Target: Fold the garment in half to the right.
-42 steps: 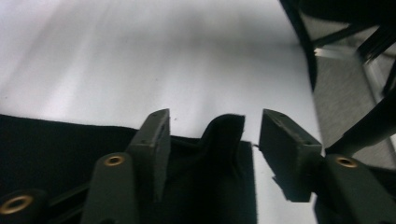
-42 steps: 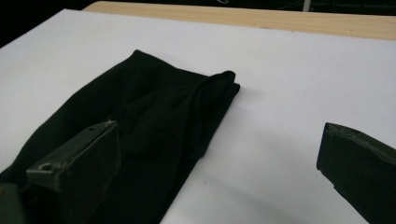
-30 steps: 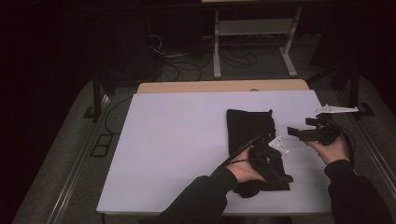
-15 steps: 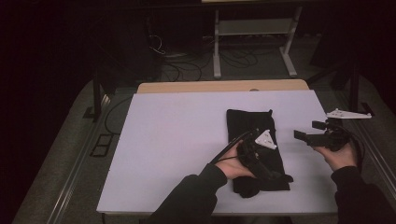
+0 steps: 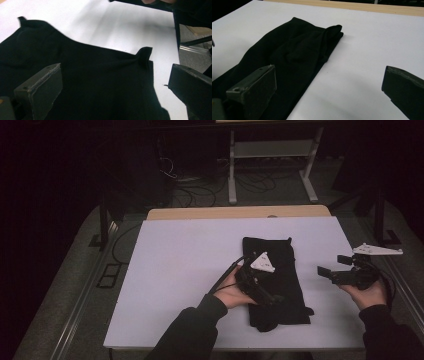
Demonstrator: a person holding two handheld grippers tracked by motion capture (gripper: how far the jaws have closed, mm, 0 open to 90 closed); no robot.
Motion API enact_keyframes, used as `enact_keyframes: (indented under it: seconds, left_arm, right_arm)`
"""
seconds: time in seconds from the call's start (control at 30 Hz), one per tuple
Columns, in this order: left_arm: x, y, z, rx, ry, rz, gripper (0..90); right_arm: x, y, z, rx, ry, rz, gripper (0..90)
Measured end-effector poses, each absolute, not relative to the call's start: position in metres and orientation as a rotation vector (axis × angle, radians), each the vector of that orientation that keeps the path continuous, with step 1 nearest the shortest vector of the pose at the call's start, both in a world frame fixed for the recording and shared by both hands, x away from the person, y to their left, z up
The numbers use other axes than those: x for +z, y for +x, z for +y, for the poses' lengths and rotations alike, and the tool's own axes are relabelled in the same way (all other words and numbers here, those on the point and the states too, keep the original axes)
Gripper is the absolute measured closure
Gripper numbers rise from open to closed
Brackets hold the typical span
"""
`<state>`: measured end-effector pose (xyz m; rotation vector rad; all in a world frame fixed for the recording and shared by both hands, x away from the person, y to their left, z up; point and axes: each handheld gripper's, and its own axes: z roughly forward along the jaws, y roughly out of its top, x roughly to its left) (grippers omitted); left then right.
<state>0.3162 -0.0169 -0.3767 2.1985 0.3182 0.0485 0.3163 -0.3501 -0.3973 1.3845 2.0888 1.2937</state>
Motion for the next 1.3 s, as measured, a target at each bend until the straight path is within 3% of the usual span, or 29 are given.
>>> enact_keyframes:
  seconds: [1.3]
  left_arm:
    - [-0.377,0.322,0.080,0.155,2.164,0.482,0.0]
  right_arm:
    - [-0.405,0.279,-0.349,1.299,1.336,2.130,0.0]
